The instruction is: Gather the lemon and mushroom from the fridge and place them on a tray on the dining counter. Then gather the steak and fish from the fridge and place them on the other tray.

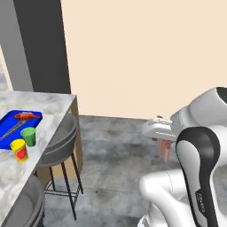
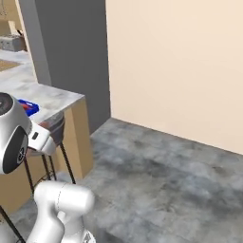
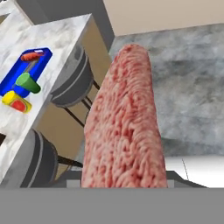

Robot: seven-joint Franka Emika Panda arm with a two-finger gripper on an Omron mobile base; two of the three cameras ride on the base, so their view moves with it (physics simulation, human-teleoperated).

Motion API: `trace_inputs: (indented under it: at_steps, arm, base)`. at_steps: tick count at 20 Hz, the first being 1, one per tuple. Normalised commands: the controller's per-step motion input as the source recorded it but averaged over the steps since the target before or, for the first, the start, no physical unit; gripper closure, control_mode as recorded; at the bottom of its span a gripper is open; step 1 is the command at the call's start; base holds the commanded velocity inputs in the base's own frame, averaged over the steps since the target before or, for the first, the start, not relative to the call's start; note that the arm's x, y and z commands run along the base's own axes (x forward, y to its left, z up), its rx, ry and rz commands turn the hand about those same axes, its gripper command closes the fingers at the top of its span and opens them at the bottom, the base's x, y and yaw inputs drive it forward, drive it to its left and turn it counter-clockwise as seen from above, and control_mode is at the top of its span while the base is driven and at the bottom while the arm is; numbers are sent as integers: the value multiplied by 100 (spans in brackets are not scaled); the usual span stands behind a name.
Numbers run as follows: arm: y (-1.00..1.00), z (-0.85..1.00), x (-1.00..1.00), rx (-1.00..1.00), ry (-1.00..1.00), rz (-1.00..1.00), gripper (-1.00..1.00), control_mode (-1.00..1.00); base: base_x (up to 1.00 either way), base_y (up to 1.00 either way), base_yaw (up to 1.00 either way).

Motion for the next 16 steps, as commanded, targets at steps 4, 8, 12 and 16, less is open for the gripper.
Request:
trace_inputs:
  at_steps: [4, 8, 12, 16]
  arm:
    - [0, 0, 0, 0, 0, 0, 100, 100]
    - [0, 0, 0, 0, 0, 0, 100, 100]
    - [0, 0, 0, 0, 0, 0, 100, 100]
    - [0, 0, 0, 0, 0, 0, 100, 100]
  base:
    - [73, 0, 39]
    - [69, 0, 40]
    - [61, 0, 42]
    - [60, 0, 43]
